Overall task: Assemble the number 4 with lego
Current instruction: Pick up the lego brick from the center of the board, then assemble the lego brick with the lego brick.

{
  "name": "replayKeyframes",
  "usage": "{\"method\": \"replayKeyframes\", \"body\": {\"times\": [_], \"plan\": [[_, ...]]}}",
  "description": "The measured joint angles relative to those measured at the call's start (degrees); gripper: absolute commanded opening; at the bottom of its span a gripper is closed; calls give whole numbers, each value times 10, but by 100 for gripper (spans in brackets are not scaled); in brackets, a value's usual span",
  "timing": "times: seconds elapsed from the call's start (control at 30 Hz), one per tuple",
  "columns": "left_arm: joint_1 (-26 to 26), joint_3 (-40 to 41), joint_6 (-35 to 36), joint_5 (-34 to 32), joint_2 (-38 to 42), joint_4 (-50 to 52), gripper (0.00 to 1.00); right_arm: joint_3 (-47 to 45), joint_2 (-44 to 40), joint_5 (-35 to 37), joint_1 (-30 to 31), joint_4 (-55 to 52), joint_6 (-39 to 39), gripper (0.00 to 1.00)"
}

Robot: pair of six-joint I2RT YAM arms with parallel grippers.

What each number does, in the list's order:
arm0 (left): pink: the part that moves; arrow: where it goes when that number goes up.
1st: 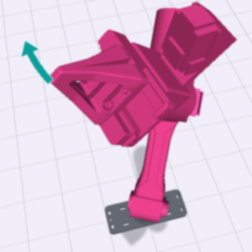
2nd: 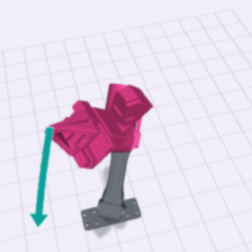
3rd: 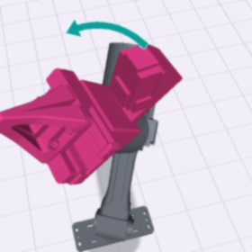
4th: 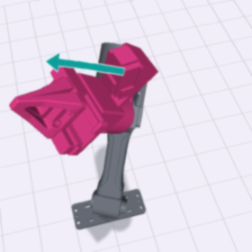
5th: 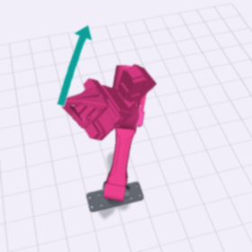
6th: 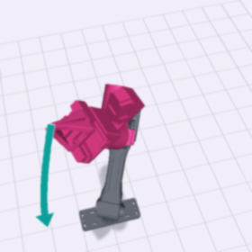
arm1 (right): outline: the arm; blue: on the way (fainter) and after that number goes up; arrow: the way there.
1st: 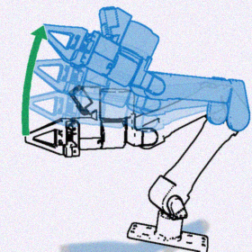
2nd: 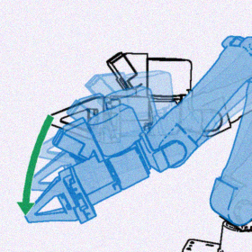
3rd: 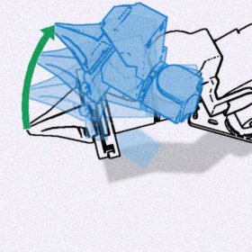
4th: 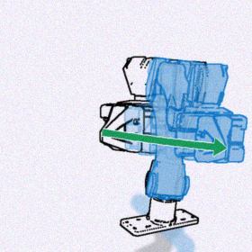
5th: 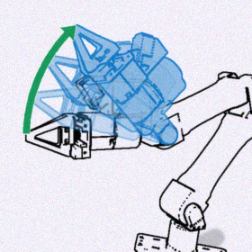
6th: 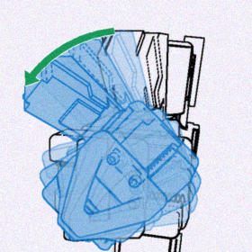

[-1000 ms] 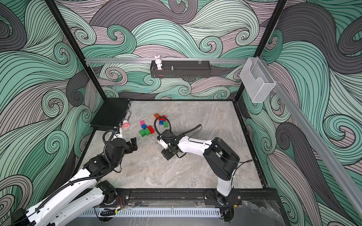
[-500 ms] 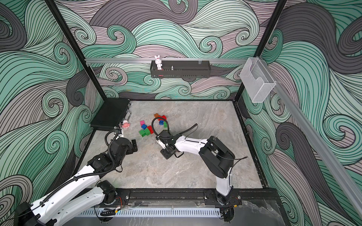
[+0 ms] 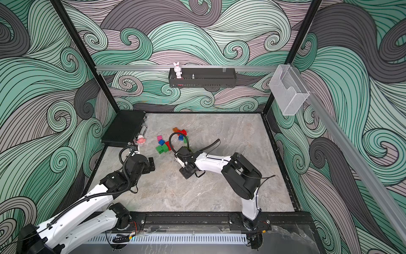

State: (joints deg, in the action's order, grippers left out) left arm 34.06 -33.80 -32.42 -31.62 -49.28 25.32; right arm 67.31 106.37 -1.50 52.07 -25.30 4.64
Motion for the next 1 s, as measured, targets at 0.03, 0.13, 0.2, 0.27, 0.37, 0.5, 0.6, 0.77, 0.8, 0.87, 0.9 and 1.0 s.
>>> {"method": "replayKeyframes", "body": {"times": [0.03, 0.13, 0.2, 0.27, 0.37, 0.5, 0.6, 0.77, 0.8, 0.87, 0.9, 1.0], "plan": [[0, -7, 0, 10, -12, 0, 98, -6, -18, -1, -2, -2, 4, 15], [-1, -33, 1, 57, -64, -7, 99, -26, -101, -15, -21, -13, 18, 12], [-1, -57, 0, 95, -109, -9, 99, -38, -160, -30, -47, -17, 28, 10], [-1, -90, -6, 141, -163, -8, 99, -48, -211, -45, -90, -23, 42, 10], [1, -141, -12, 213, -245, -14, 99, -60, -242, -61, -154, -34, 62, 12], [17, -192, -12, 317, -330, -31, 99, -70, -205, -110, -201, -69, 79, 12], [31, -222, -13, 390, -393, -48, 99, -70, -161, -139, -210, -87, 85, 12], [44, -267, -17, 452, -476, -25, 99, -69, -129, -170, -210, -96, 96, 12], [45, -280, -17, 459, -490, -16, 99, -69, -127, -174, -210, -94, 98, 12], [45, -300, -17, 468, -512, -3, 99, -69, -125, -180, -210, -91, 103, 12], [45, -308, -18, 473, -522, 2, 99, -69, -124, -181, -210, -89, 106, 12], [45, -321, -21, 479, -539, 16, 99, -69, -123, -183, -210, -77, 114, 12]]}}
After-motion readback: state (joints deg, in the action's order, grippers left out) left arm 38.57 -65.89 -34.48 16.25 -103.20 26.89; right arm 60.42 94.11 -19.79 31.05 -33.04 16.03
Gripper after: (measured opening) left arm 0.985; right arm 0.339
